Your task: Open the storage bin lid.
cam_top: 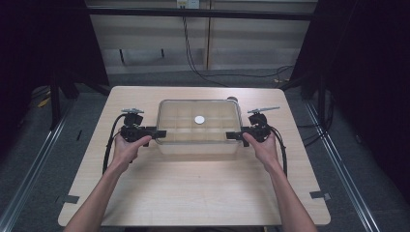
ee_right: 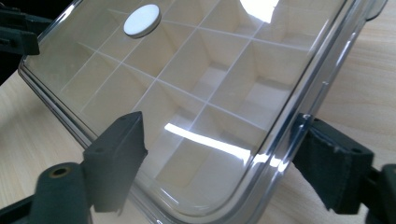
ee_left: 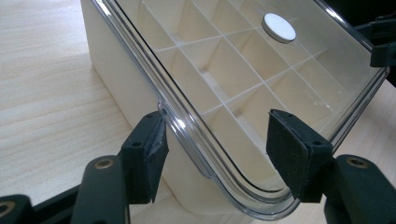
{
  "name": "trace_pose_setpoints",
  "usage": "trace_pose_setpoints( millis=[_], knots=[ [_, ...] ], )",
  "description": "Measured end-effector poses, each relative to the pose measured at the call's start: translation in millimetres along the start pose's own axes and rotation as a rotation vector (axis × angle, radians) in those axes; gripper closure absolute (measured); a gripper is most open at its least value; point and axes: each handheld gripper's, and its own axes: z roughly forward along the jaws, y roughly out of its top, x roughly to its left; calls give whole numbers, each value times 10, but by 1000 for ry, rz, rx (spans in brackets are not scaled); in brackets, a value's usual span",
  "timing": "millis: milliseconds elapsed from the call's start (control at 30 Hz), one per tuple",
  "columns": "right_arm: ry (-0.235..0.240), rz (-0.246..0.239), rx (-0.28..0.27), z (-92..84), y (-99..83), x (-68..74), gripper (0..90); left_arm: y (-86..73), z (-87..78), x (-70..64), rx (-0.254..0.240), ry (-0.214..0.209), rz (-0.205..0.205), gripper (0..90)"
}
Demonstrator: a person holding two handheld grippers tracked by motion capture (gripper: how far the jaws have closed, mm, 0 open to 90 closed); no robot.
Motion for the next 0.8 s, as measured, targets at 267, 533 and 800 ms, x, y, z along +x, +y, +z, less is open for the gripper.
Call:
trace_pose_setpoints(
  millis=[267,533,800],
  knots=[
    [-6,0,-11,-15,-3,-4,224,-14,-2,0,-12,0,-3,391],
    [-9,1,-9,-12,0,10,206,-9,-24,-14,-22,-9,-3,391],
    [-12,-5,-15,-17,0,12,210,-2,-45,-42,-29,-2,9,404]
  ],
)
